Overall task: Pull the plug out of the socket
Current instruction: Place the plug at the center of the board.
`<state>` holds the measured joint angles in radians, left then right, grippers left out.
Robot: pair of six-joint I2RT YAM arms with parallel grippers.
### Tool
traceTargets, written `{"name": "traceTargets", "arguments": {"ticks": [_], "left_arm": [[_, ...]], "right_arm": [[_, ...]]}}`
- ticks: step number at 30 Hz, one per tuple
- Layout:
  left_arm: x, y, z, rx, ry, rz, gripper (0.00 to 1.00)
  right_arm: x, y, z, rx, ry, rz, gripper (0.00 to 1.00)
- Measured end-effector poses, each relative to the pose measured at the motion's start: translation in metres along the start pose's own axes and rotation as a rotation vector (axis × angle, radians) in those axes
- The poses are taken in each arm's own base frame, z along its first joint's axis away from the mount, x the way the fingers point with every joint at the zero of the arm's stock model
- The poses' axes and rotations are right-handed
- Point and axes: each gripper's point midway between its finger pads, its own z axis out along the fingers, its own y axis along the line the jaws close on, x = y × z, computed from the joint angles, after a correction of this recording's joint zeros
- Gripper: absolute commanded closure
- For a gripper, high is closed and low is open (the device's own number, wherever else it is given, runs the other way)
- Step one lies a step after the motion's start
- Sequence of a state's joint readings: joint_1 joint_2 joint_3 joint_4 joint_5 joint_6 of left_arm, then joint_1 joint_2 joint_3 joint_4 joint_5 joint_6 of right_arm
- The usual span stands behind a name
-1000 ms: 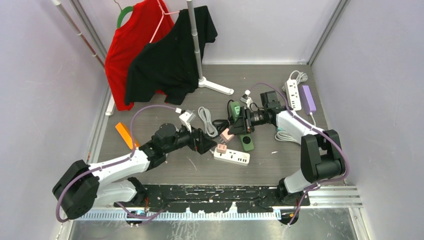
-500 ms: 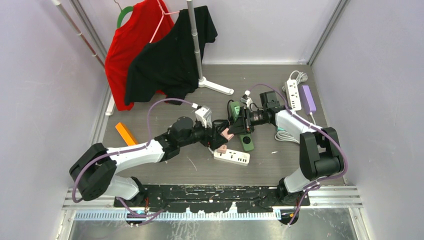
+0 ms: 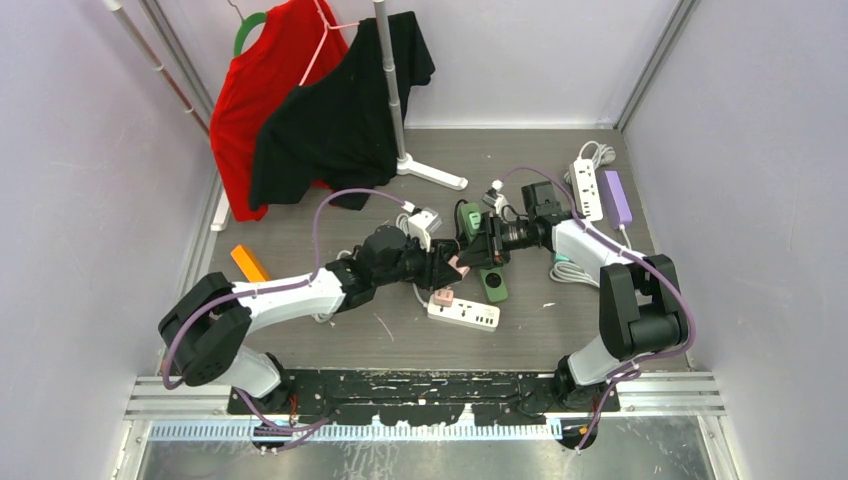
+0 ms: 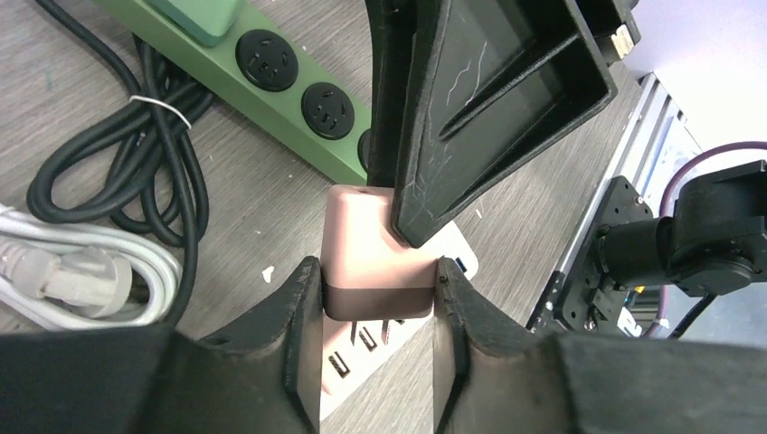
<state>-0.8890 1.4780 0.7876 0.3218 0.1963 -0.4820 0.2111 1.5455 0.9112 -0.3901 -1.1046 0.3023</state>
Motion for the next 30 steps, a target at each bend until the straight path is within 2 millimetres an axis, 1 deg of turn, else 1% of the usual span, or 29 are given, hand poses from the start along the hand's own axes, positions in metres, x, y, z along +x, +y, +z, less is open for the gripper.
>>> {"name": "traceTargets", "arguments": {"ticks": [1,4,11,15,19,24,27,29,30], "left_arm": [[0.0,0.0,0.0,-0.002,0.0,0.002,1.0],[0.001,0.002,-0.001,-0.007,-0.001,0.003,1.0],[0.02,0.012,-0.009,-0.039,0.025,-0.012,1.0],[0.027,0.019,-0.017,-0.069,0.023,-0.022,1.0],[0.026,0.033,-0.038,-0.119,-0.014,-0.054,1.0],[0.009,0.071,-0.084,-0.253,-0.11,-0.126,1.0],[-0.005,0.107,-0.116,-0.373,-0.183,-0.201,1.0],[-0.007,0.134,-0.137,-0.459,-0.226,-0.266,1.0],[-0.005,0.153,-0.151,-0.515,-0.25,-0.316,1.0]], "right_arm": [[0.0,0.0,0.0,0.0,0.0,0.001,0.56],[0.0,0.001,0.0,-0.007,0.002,-0.001,0.47],[0.0,0.003,0.0,-0.015,0.004,-0.006,0.31],[0.001,0.003,-0.001,-0.014,0.006,-0.018,0.29],[-0.001,0.005,-0.003,-0.003,0.007,-0.062,0.29],[-0.002,0.009,-0.008,0.015,-0.005,-0.123,0.29],[-0.002,0.008,-0.011,0.028,-0.008,-0.143,0.29],[-0.003,0.007,-0.011,0.037,-0.009,-0.153,0.29],[-0.003,0.005,-0.012,0.044,-0.01,-0.155,0.29]]}}
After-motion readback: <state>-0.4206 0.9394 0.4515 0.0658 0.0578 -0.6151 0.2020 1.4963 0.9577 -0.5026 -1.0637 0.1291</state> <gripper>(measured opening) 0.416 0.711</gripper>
